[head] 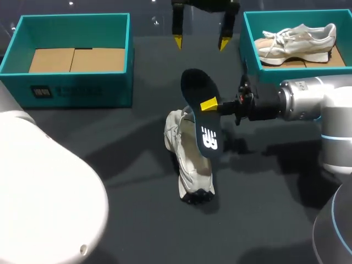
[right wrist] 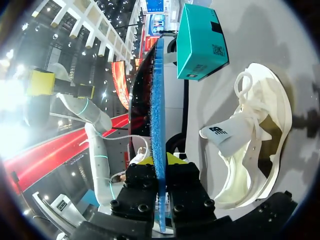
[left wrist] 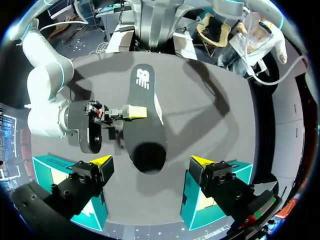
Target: Take the shoe out of the shoebox, open the shoe tongue, remove and reinsert the insole, then place the shoe into the shoebox
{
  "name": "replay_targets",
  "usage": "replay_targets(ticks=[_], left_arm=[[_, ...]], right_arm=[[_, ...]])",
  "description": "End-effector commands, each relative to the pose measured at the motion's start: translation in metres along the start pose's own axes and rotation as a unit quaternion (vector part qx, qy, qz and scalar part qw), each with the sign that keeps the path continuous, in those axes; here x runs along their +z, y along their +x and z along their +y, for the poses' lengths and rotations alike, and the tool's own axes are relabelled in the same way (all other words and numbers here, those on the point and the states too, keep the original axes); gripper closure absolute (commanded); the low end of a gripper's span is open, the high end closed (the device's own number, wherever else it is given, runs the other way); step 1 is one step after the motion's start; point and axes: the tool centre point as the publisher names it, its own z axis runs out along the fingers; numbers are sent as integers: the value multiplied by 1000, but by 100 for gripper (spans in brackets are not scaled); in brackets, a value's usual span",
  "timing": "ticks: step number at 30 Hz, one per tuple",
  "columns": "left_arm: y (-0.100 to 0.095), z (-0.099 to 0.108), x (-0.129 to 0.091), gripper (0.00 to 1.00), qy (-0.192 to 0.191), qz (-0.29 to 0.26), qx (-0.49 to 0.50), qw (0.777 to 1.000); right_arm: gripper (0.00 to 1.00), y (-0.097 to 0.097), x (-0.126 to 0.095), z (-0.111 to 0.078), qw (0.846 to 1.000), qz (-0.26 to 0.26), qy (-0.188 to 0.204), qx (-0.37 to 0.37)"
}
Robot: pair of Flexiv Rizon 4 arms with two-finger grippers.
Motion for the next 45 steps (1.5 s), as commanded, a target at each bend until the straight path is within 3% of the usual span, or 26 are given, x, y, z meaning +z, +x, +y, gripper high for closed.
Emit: replay_targets(ticks=[1,11,24,31,45], left_arm=[[-5,1,1,0,1,-8,1,1000],[-14,2,3,0,0,-29,1,1000],[25,-18,2,0,-24,-166,16,986],[38,-18,17,0,-28,-257,15,966],[42,-32,42,0,-53,-390,13,919]], right_arm=[[100,-1,0,-1,1000,0,0,0],[100,-1,0,-1,1000,0,0,0],[100,-1,0,-1,1000,0,0,0],[100,-1,0,-1,1000,0,0,0],[100,-1,0,-1,1000,0,0,0]])
